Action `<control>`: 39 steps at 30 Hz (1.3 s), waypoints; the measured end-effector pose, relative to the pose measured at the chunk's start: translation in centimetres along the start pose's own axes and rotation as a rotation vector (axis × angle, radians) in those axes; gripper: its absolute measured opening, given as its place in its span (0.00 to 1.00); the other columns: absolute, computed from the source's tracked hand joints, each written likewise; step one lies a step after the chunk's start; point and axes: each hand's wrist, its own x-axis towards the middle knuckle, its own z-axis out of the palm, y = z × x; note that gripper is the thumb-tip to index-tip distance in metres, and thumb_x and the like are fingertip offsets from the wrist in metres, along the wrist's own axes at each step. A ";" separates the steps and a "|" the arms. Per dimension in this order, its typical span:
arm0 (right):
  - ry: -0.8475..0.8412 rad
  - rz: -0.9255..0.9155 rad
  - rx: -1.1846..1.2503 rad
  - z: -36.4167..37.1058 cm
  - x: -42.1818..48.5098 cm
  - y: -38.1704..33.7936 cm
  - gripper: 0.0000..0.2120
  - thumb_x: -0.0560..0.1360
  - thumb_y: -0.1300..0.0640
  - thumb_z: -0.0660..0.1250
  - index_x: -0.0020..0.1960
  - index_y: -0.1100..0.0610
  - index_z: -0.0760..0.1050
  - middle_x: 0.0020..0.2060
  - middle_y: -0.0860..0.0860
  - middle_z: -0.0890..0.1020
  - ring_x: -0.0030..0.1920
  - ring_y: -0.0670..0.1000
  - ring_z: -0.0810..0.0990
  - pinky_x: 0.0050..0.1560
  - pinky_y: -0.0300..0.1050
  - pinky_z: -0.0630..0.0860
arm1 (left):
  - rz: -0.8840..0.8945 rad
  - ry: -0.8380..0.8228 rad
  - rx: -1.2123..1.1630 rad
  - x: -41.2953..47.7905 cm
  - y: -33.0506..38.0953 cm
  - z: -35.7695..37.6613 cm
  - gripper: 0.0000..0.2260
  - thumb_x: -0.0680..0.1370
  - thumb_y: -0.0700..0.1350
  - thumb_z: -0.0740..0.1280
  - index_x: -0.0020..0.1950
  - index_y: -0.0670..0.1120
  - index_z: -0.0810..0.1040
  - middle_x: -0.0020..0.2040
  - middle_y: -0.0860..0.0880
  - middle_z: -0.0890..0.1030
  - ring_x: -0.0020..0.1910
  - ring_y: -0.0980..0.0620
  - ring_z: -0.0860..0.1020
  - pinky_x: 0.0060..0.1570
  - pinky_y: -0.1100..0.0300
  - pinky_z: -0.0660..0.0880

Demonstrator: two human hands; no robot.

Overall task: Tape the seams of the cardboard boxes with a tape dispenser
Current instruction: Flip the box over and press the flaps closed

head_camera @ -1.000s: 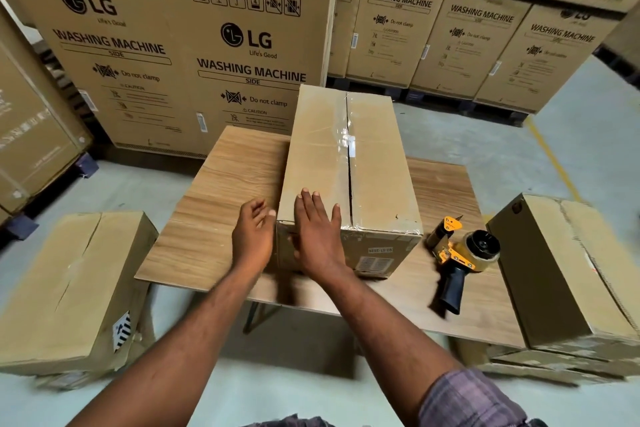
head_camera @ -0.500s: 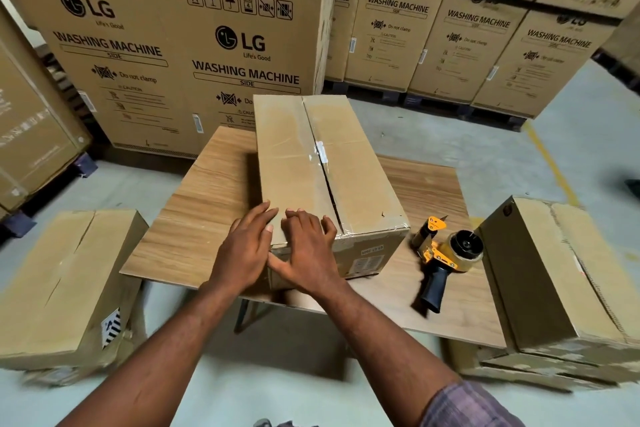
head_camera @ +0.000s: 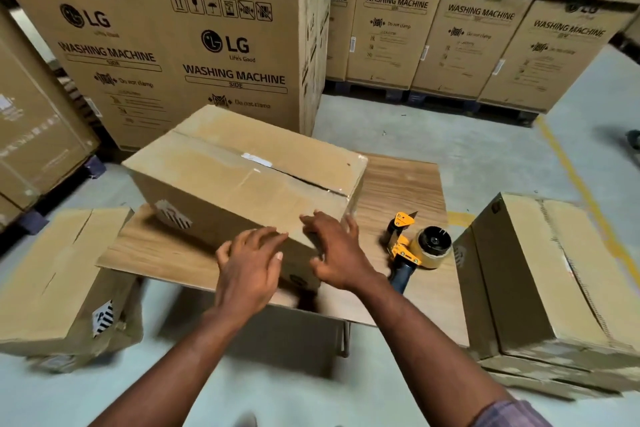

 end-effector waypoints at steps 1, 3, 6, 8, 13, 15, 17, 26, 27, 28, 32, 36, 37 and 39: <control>0.038 0.054 -0.008 -0.7 -0.5 0.8 0.39 0.66 0.60 0.67 0.78 0.52 0.66 0.73 0.52 0.73 0.79 0.50 0.60 0.79 0.62 0.42 | 0.013 -0.007 0.001 0.4 0.7 0.3 0.18 0.78 0.54 0.59 0.67 0.59 0.76 0.67 0.56 0.75 0.66 0.50 0.71 0.63 0.45 0.63; 0.115 0.195 -0.028 -2.0 -1.2 2.2 0.39 0.67 0.68 0.66 0.77 0.52 0.67 0.72 0.51 0.74 0.80 0.49 0.59 0.79 0.58 0.41 | 0.016 -0.026 -0.004 1.2 1.5 0.8 0.18 0.79 0.53 0.61 0.69 0.56 0.75 0.66 0.53 0.76 0.67 0.49 0.71 0.69 0.42 0.62; 0.152 0.336 -0.191 -3.5 -1.1 2.9 0.32 0.73 0.66 0.66 0.76 0.56 0.65 0.76 0.52 0.69 0.81 0.52 0.57 0.78 0.61 0.44 | -0.006 -0.042 -0.043 1.9 1.7 0.9 0.21 0.80 0.49 0.66 0.73 0.53 0.72 0.66 0.49 0.75 0.68 0.48 0.71 0.74 0.39 0.59; 0.086 0.376 -0.311 -3.3 -0.7 2.2 0.32 0.78 0.54 0.65 0.79 0.59 0.59 0.80 0.56 0.60 0.82 0.56 0.52 0.78 0.64 0.45 | 0.007 -0.017 -0.039 2.3 1.7 0.9 0.20 0.79 0.47 0.68 0.71 0.52 0.73 0.65 0.48 0.75 0.66 0.47 0.71 0.73 0.39 0.62; 0.031 0.447 -0.349 -0.2 -0.1 1.8 0.44 0.80 0.33 0.50 0.83 0.62 0.45 0.82 0.60 0.42 0.81 0.62 0.37 0.79 0.67 0.39 | 0.028 0.036 -0.080 3.5 -0.2 0.9 0.20 0.77 0.45 0.70 0.68 0.53 0.76 0.65 0.49 0.74 0.65 0.47 0.71 0.68 0.42 0.67; 0.042 0.431 -0.363 -0.2 0.0 2.8 0.47 0.77 0.29 0.41 0.83 0.61 0.43 0.82 0.60 0.41 0.81 0.61 0.35 0.78 0.66 0.36 | -0.009 0.049 -0.074 4.2 -2.4 0.4 0.20 0.77 0.45 0.71 0.69 0.53 0.76 0.66 0.48 0.74 0.66 0.46 0.72 0.68 0.42 0.66; 0.047 0.406 -0.362 -1.1 0.5 4.4 0.47 0.76 0.28 0.37 0.83 0.60 0.43 0.82 0.58 0.41 0.81 0.59 0.35 0.79 0.63 0.35 | -0.067 0.047 -0.037 4.8 -5.0 -0.5 0.22 0.77 0.51 0.71 0.71 0.54 0.74 0.69 0.49 0.73 0.68 0.45 0.72 0.69 0.43 0.64; 0.022 0.551 -0.330 -2.1 8.2 2.4 0.33 0.84 0.45 0.55 0.80 0.65 0.53 0.81 0.64 0.51 0.81 0.64 0.48 0.79 0.64 0.50 | -0.204 -0.037 0.004 4.7 -14.1 -3.4 0.36 0.76 0.62 0.69 0.80 0.54 0.60 0.81 0.51 0.59 0.80 0.48 0.56 0.76 0.45 0.58; 0.021 0.513 -0.291 -0.7 8.0 0.7 0.35 0.84 0.43 0.54 0.81 0.65 0.53 0.81 0.64 0.50 0.81 0.64 0.46 0.79 0.62 0.49 | -0.204 -0.040 -0.040 4.6 -14.3 -3.4 0.36 0.76 0.61 0.70 0.81 0.53 0.60 0.81 0.51 0.58 0.80 0.49 0.55 0.76 0.46 0.60; 0.015 0.467 -0.252 0.8 7.9 -1.0 0.37 0.84 0.40 0.53 0.81 0.65 0.51 0.81 0.64 0.47 0.81 0.64 0.43 0.79 0.60 0.46 | -0.207 -0.037 -0.084 4.5 -14.6 -3.3 0.37 0.76 0.59 0.70 0.81 0.53 0.60 0.81 0.51 0.57 0.80 0.49 0.54 0.75 0.47 0.60; -0.025 0.419 -0.142 3.8 8.7 -3.8 0.39 0.84 0.40 0.52 0.82 0.65 0.44 0.80 0.66 0.38 0.79 0.65 0.31 0.79 0.58 0.37 | -0.231 0.001 -0.191 4.0 -14.3 -3.0 0.36 0.76 0.54 0.72 0.80 0.50 0.61 0.81 0.51 0.57 0.81 0.51 0.52 0.77 0.51 0.58; -0.026 0.359 -0.124 1.5 12.2 0.9 0.37 0.84 0.46 0.61 0.82 0.64 0.50 0.81 0.66 0.42 0.80 0.67 0.35 0.78 0.63 0.44 | -0.190 -0.069 -0.265 4.0 -11.2 -2.5 0.38 0.78 0.51 0.71 0.82 0.47 0.55 0.82 0.50 0.49 0.81 0.51 0.44 0.79 0.50 0.51; -0.043 0.371 -0.127 0.5 13.3 2.6 0.36 0.83 0.47 0.63 0.82 0.63 0.52 0.81 0.64 0.44 0.80 0.67 0.38 0.78 0.65 0.47 | -0.145 -0.125 -0.271 4.1 -10.0 -2.3 0.39 0.78 0.52 0.70 0.82 0.48 0.52 0.82 0.50 0.45 0.80 0.51 0.41 0.79 0.54 0.46; -0.080 0.438 -0.131 -1.0 15.4 4.4 0.31 0.82 0.51 0.65 0.78 0.65 0.59 0.81 0.64 0.51 0.81 0.67 0.46 0.76 0.68 0.54 | -0.065 -0.236 -0.343 4.3 -8.5 -2.0 0.38 0.79 0.54 0.69 0.82 0.50 0.51 0.81 0.54 0.43 0.80 0.55 0.38 0.75 0.61 0.42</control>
